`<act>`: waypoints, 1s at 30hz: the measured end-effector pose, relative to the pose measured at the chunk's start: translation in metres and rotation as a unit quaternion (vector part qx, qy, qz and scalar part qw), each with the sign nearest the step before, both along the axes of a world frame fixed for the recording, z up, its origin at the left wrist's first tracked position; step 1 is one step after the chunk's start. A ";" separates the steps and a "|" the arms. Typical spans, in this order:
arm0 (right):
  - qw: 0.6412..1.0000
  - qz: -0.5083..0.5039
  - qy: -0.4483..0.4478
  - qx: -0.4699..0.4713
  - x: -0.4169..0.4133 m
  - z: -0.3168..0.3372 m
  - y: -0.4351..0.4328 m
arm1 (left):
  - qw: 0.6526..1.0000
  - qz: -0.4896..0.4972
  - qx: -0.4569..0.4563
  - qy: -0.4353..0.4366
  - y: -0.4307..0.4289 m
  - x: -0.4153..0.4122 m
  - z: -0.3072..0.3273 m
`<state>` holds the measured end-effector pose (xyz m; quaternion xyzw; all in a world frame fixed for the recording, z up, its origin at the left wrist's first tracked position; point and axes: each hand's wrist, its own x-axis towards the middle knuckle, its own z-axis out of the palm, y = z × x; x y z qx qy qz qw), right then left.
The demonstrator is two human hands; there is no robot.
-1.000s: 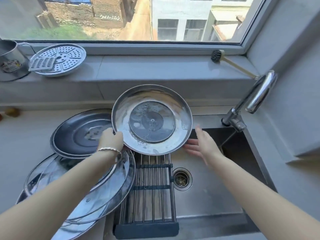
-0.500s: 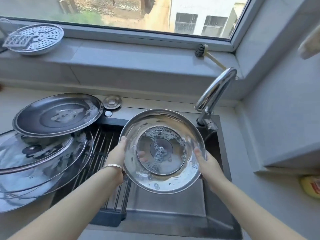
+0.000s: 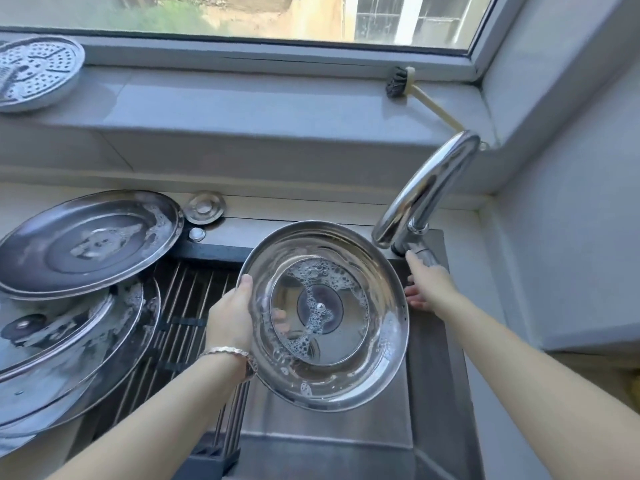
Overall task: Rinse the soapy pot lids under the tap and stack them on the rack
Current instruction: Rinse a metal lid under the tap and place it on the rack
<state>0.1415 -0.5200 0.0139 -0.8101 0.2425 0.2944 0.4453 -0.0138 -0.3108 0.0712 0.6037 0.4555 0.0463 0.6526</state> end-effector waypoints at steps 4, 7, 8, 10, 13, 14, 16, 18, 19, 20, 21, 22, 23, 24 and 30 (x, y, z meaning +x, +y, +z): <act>1.000 -0.015 0.015 -0.015 0.008 -0.006 0.008 | 1.000 0.008 0.006 0.013 0.002 0.010 -0.004; 0.999 -0.018 0.009 -0.048 0.010 -0.015 0.009 | 0.999 0.004 0.040 0.025 0.000 0.012 -0.004; 0.998 -0.016 0.002 -0.063 0.010 -0.017 0.009 | 0.999 0.008 0.042 0.026 0.000 0.012 -0.004; 0.996 0.008 -0.010 -0.087 0.010 -0.021 0.007 | 0.998 0.021 0.042 0.030 -0.001 0.012 -0.004; 0.995 0.035 -0.021 -0.089 0.007 -0.019 0.002 | 0.997 0.018 0.052 0.048 0.001 0.013 -0.007; 0.995 0.046 -0.023 -0.090 0.005 -0.017 0.000 | 0.997 0.017 0.048 0.050 0.001 0.013 -0.007; 0.993 0.061 -0.024 -0.094 0.006 -0.019 -0.004 | 0.998 0.012 0.032 0.061 0.000 0.014 -0.009; 0.994 0.053 -0.026 -0.092 0.005 -0.019 -0.005 | 0.998 0.004 0.023 0.060 0.000 0.013 -0.011; 0.994 0.053 -0.029 -0.089 0.005 -0.020 -0.006 | 0.998 0.011 0.021 0.061 -0.001 0.013 -0.010; 0.994 0.055 -0.031 -0.084 0.004 -0.018 -0.006 | 0.998 0.012 0.007 0.066 -0.001 0.013 -0.010; 0.995 0.058 -0.032 -0.071 0.003 -0.017 -0.007 | 0.997 0.013 -0.005 0.074 0.000 0.013 -0.012; 0.996 0.059 -0.030 -0.056 0.003 -0.016 -0.008 | 0.997 0.016 -0.009 0.079 0.000 0.014 -0.009; 0.997 0.059 -0.028 -0.045 0.001 -0.014 -0.008 | 0.997 0.018 -0.006 0.077 -0.001 0.014 -0.006; 0.997 0.061 -0.027 -0.048 0.000 -0.011 -0.007 | 0.997 0.019 -0.002 0.072 -0.001 0.014 -0.006; 0.902 0.226 -0.282 -0.237 -0.049 0.011 0.017 | 0.997 0.024 -0.017 0.076 0.001 0.009 -0.009</act>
